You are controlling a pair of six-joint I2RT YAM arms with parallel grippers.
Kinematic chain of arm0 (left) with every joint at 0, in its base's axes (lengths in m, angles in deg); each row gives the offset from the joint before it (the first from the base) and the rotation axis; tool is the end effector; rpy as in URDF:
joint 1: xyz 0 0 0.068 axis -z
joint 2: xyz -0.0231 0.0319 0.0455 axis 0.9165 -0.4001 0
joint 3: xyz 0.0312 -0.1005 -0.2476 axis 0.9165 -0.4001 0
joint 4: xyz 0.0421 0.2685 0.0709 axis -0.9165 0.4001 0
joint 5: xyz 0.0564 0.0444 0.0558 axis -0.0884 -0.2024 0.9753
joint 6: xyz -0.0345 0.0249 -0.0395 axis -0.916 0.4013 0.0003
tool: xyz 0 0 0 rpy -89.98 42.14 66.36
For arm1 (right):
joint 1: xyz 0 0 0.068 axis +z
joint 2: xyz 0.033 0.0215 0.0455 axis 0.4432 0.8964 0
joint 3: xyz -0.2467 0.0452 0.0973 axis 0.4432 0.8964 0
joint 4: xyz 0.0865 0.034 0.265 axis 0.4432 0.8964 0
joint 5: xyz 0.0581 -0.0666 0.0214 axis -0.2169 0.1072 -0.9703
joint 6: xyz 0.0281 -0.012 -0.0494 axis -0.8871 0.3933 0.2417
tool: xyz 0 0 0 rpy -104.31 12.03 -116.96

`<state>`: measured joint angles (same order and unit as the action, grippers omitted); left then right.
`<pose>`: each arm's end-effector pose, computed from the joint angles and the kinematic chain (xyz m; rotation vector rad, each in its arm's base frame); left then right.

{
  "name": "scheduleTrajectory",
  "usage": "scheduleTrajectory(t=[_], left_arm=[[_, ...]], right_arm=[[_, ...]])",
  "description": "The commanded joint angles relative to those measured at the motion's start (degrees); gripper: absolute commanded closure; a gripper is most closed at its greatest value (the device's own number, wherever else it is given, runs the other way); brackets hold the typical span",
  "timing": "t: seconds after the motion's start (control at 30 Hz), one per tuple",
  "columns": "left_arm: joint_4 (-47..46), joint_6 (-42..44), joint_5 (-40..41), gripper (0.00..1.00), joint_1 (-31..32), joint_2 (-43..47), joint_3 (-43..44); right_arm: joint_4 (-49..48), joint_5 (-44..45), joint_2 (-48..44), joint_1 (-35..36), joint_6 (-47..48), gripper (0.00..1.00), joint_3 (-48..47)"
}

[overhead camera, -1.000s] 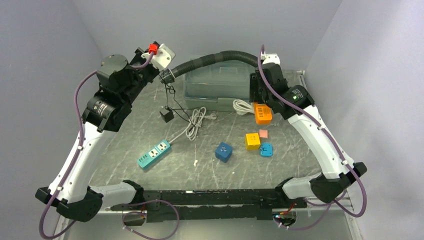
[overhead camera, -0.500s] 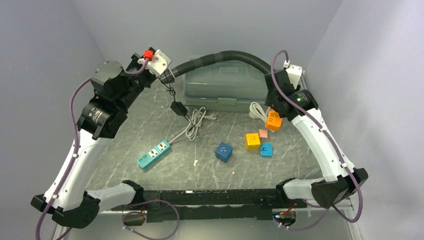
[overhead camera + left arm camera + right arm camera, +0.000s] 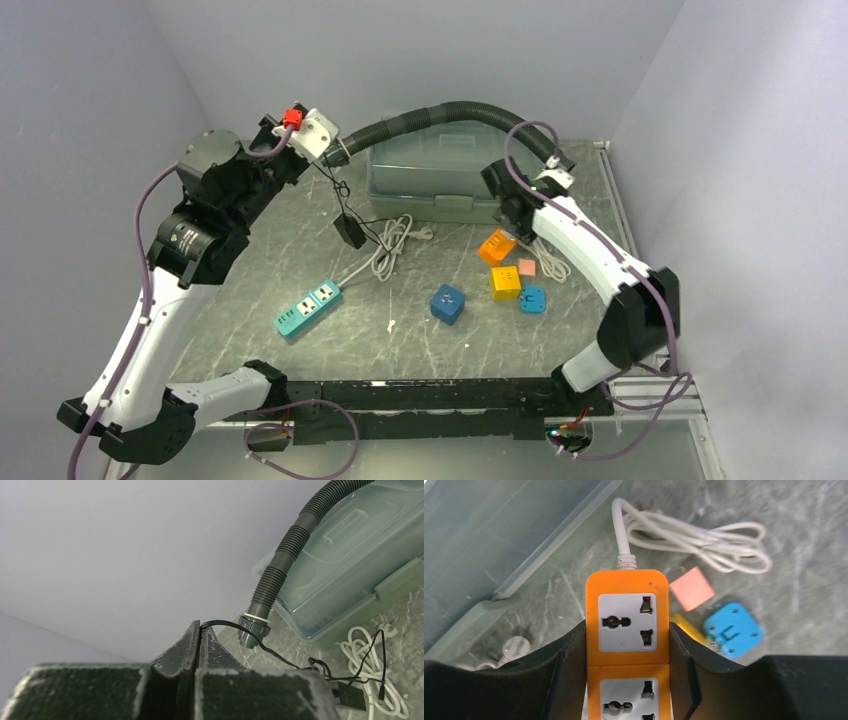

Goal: Insert the plug
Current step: Place the socket at the center of the board.

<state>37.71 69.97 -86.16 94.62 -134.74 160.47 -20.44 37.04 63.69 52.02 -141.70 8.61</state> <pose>0.1967 -0.1024 0.5239 0.7706 1.3551 0.1429 0.2950 0.1157 0.2951 0.9376 2.2382 -0.1749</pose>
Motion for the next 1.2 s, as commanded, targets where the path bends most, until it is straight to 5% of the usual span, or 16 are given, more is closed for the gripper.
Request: scheduleTrajectory(t=[0.0, 0.17, 0.5, 0.6, 0.67, 0.83, 1.0, 1.17], left_arm=[[-3.1, -0.2, -0.6, 1.0, -0.3, 2.3, 0.5], [-2.0, -1.0, -0.8, 1.0, -0.3, 3.2, -0.8], [2.1, -3.7, -3.2, 1.0, -0.3, 7.7, -7.1], [2.6, -3.5, -4.2, 1.0, -0.3, 8.2, -7.5], [2.9, -3.4, -4.0, 1.0, -0.3, 7.7, -7.1], [2.7, -2.7, -3.9, 1.0, -0.3, 7.2, -6.7], [0.7, -1.8, -0.9, 1.0, -0.2, 7.0, -7.0], [-1.5, -1.0, 0.0, 1.0, -0.3, 5.4, -4.4]], right_arm=[[-4.1, 3.4, 4.6, 3.3, -14.5, 1.0, -3.9], [-5.4, 4.9, 12.9, 7.8, -20.1, 0.85, -6.0], [-14.6, 5.0, 20.5, 14.1, -25.6, 0.79, 0.9], [-20.7, 5.0, 19.8, 14.9, -22.8, 0.55, 4.4], [-24.4, 4.5, 19.9, 15.5, -18.9, 0.39, 5.2], [-37.7, 2.6, 15.7, 16.6, -4.6, 0.22, 10.6], [-53.6, -3.4, 5.6, 16.8, 14.0, 0.19, 19.6], [-72.9, -21.7, -2.3, 16.8, 34.9, 0.2, 26.6]])
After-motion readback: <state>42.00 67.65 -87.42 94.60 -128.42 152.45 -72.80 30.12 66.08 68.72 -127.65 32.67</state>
